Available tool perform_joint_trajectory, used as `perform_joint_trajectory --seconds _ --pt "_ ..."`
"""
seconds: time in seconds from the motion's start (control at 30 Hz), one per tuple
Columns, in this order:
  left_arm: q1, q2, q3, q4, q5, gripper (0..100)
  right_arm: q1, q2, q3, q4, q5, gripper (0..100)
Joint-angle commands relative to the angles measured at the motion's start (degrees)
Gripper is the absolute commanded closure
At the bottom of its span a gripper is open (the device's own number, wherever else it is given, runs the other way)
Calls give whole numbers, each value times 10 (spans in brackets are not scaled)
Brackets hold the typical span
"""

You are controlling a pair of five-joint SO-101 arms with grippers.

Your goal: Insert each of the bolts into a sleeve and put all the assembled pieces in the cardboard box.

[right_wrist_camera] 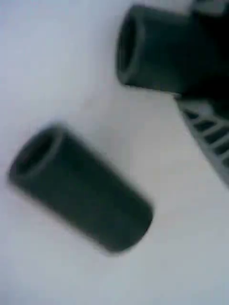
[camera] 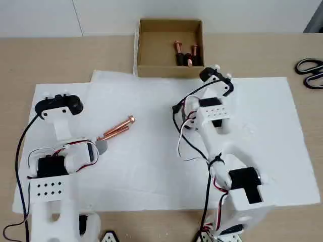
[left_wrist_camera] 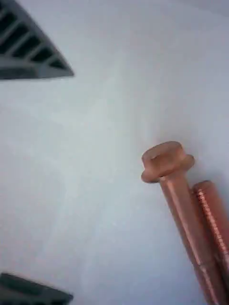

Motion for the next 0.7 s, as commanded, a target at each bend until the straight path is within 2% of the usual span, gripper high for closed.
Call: perform_joint_trajectory --seconds 0.0,0.23,0.43,0.67 --pt "-1 -8 -1 -10 -4 727 12 -50 -63 109 54 995" --pt "-1 -8 -1 -11 -4 727 12 -98 -78 132 139 995" --pt "-1 -8 -1 -11 -4 727 22 -59 -48 87 263 995" --pt "-1 -8 -1 -10 -4 727 50 37 -43 59 284 995"
